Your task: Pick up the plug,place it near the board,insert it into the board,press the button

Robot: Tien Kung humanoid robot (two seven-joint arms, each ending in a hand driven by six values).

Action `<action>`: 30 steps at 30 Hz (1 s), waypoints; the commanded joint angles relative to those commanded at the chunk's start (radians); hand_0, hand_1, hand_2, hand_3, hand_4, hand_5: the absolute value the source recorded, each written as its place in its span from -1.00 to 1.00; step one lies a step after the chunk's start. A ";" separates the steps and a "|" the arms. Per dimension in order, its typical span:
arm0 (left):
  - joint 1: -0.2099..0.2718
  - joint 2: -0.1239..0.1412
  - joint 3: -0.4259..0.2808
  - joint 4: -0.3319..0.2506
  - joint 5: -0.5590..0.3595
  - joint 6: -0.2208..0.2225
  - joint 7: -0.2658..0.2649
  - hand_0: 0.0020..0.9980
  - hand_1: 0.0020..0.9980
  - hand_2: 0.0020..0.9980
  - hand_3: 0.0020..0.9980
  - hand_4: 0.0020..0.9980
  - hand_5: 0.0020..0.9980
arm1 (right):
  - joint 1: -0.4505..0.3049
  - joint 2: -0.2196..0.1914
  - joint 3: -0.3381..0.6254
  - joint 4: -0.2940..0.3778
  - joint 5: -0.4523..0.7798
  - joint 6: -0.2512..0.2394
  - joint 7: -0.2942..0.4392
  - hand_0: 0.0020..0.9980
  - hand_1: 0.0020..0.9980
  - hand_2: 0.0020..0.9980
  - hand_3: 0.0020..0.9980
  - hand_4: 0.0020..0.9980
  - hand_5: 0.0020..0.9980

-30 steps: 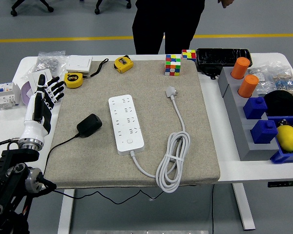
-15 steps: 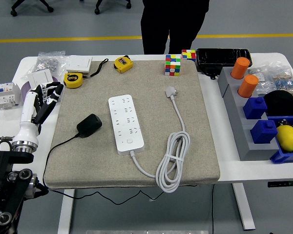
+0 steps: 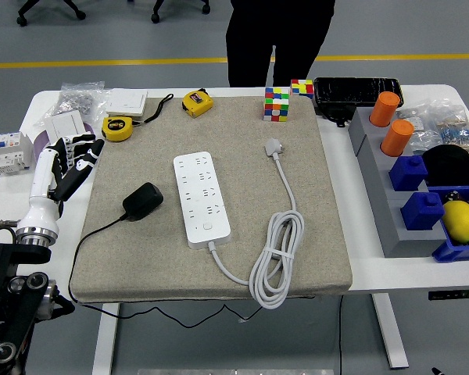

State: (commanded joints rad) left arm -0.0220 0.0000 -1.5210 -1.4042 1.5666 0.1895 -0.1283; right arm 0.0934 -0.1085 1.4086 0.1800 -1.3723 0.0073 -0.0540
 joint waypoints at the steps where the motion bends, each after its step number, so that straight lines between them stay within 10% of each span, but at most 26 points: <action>1: 0.000 0.000 0.000 0.000 0.000 0.000 0.000 0.31 0.31 0.25 0.26 0.82 0.32 | 0.000 0.000 -0.001 0.000 0.001 0.000 0.000 0.74 0.55 0.52 0.59 1.00 0.74; 24: 0.003 0.001 -0.004 -0.004 -0.022 0.008 0.004 0.26 0.19 0.08 0.48 0.81 0.32 | 0.008 0.008 0.007 0.000 -0.014 -0.003 -0.001 0.74 0.55 0.53 0.59 1.00 0.74; 25: 0.003 0.000 -0.006 -0.004 -0.019 0.006 0.004 0.37 0.25 0.12 0.20 0.81 0.24 | 0.009 0.008 0.006 0.000 -0.012 -0.003 -0.001 0.74 0.55 0.52 0.59 1.00 0.74; 30: 0.003 0.000 -0.011 -0.002 -0.015 -0.007 0.005 0.37 0.25 0.12 0.20 0.81 0.24 | 0.010 0.007 0.003 0.000 -0.009 -0.004 0.000 0.74 0.55 0.52 0.59 1.00 0.74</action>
State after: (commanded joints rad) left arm -0.0190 0.0000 -1.5325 -1.4060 1.5515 0.1827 -0.1228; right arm 0.1036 -0.1015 1.4119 0.1800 -1.3818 0.0038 -0.0543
